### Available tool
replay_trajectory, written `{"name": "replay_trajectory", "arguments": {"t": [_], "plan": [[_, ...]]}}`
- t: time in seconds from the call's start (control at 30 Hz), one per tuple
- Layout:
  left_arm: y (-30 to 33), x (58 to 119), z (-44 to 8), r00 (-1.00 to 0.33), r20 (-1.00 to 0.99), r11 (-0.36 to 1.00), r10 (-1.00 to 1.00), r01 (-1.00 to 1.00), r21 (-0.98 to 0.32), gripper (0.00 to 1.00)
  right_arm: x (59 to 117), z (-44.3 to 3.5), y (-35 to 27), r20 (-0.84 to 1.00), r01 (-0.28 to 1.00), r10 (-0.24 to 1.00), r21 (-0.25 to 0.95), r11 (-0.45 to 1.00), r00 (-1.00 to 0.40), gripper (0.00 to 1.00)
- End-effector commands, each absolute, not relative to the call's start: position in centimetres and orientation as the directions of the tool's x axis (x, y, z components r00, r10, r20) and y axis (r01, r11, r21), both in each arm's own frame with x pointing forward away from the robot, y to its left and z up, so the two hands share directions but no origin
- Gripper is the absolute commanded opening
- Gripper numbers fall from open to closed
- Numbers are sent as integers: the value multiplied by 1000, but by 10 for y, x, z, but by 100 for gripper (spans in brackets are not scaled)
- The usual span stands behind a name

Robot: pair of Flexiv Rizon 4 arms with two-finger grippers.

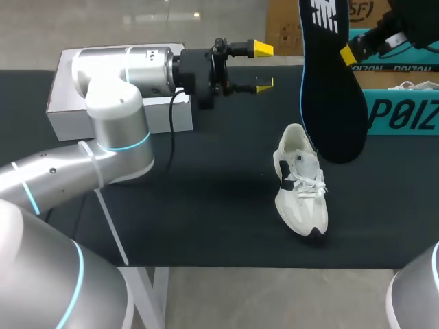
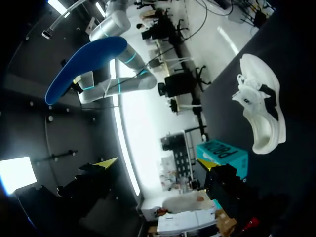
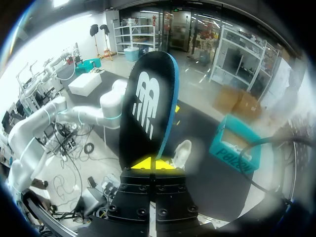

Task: Take the shoe out of the shoebox, open the shoe tongue, remove and reinsert the insole, then place the shoe into the shoebox

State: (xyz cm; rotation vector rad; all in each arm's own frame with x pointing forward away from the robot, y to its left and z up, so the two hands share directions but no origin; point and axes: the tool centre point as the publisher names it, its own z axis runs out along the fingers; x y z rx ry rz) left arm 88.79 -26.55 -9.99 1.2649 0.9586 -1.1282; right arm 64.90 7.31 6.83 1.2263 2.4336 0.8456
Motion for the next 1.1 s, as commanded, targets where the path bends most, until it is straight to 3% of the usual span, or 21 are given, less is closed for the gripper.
{"name": "replay_trajectory", "arguments": {"t": [0.03,0.1,0.27,0.53,1.1], "plan": [[-267,888,-100,211,-972,-36,-102,976,216,100,651,69,74,8,637,803,614,467,-596,0],[-267,888,-100,211,-972,-36,-102,976,216,100,651,69,74,8,637,803,614,467,-596,0],[-267,888,-100,211,-972,-36,-102,976,216,100,683,63,1,-26,637,797,587,501,-603,0],[-267,888,-100,211,-972,-36,-102,976,216,100,722,30,-86,66,720,821,525,454,-566,0],[-322,884,-108,297,-945,-17,-136,953,302,100,785,-43,-73,271,804,781,398,441,-563,0]]}}
